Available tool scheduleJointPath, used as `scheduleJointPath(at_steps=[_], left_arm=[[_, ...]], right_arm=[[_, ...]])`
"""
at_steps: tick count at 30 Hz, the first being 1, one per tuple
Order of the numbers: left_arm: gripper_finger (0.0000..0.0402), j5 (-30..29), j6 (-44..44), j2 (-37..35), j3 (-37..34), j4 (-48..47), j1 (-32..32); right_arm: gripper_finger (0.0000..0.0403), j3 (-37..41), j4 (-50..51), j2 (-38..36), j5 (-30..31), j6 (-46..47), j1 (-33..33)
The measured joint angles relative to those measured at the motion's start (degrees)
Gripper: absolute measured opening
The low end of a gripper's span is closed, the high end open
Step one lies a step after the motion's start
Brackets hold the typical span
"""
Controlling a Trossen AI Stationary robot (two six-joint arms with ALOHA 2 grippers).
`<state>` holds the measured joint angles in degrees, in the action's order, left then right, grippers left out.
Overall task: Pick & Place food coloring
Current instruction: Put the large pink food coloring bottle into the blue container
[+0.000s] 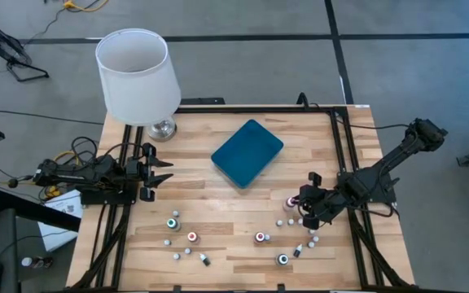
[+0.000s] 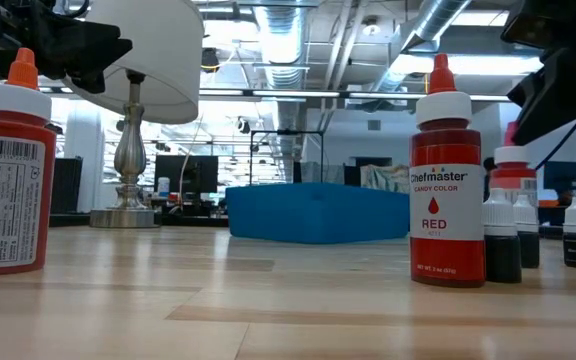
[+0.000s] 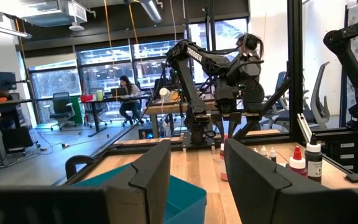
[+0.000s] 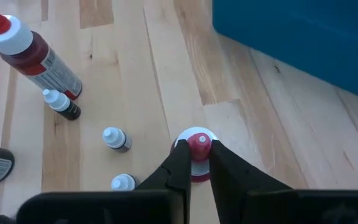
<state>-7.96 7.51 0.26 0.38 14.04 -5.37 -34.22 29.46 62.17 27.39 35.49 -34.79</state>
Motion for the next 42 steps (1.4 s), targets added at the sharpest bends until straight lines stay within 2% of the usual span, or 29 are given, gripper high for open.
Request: scheduleJointPath(at_steps=[9,20,27,36,42], left_arm=[[0.0144,0.0,0.0,0.0,0.0,0.0,0.0],[0.0144,0.0,0.0,0.0,0.0,0.0,0.0],[0.0144,0.0,0.0,0.0,0.0,0.0,0.0],[0.0144,0.0,0.2,0.0,0.0,0.0,0.0],[0.0144,0.0,0.2,0.0,0.0,0.0,0.0]], right_arm=[[0.0033,-0.4,-2.8,-1.4,1.0,-2.9,1.1],[0.0031,-8.0,-1.8,-2.7,1.0,-13.8,7.6],[0.0031,-11.9,-1.6,-2.7,0.9,-19.4,16.0],[0.0032,-12.5,-6.0,-2.7,-0.7,-26.0,30.9],[0.0030,-12.6,-12.3,-1.3,-7.1,-29.7,41.3]])
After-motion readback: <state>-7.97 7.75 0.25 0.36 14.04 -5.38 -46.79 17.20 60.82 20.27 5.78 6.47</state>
